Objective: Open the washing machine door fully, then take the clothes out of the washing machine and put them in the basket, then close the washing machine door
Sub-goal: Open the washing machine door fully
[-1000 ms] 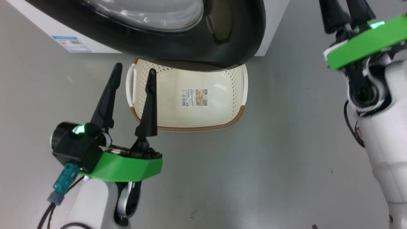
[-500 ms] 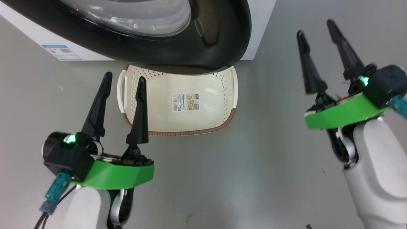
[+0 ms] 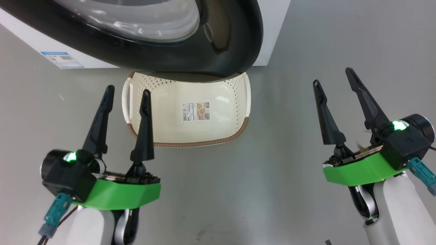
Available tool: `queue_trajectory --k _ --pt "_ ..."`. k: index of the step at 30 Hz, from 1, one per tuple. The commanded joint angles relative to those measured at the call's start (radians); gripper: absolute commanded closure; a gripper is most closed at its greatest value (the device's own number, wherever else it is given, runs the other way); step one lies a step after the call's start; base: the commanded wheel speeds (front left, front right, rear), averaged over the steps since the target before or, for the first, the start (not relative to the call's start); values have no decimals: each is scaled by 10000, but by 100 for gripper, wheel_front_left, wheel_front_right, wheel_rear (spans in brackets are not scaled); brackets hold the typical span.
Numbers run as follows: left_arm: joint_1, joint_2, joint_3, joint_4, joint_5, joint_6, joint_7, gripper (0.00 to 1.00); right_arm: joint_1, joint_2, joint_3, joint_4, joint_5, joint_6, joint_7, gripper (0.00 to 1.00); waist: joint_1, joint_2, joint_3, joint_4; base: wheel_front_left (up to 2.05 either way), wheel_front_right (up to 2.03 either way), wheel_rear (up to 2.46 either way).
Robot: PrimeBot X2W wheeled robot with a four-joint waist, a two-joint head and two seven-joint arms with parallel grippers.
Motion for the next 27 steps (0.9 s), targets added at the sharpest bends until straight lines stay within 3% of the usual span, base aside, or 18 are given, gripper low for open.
queue_trajectory --k 1,24,25,26,27 --pt "137 240 368 -338 131 25 -47 0 261 96 109 -368 -191 63 -57 0 0 0 43 -37 0 0 0" --pt "193 234 452 -526 189 33 -47 0 375 181 63 -495 319 63 -58 0 0 0 217 -46 0 0 0" --pt "190 233 446 -542 188 30 -47 0 352 181 67 -449 398 63 -58 54 0 0 235 -36 0 0 0" --pt "184 231 438 -556 185 26 -47 0 309 181 100 -395 652 63 -58 100 0 0 256 -22 0 0 0" --pt "176 229 432 -574 182 20 -47 0 242 181 128 -326 915 63 -58 100 0 0 278 -12 0 0 0"
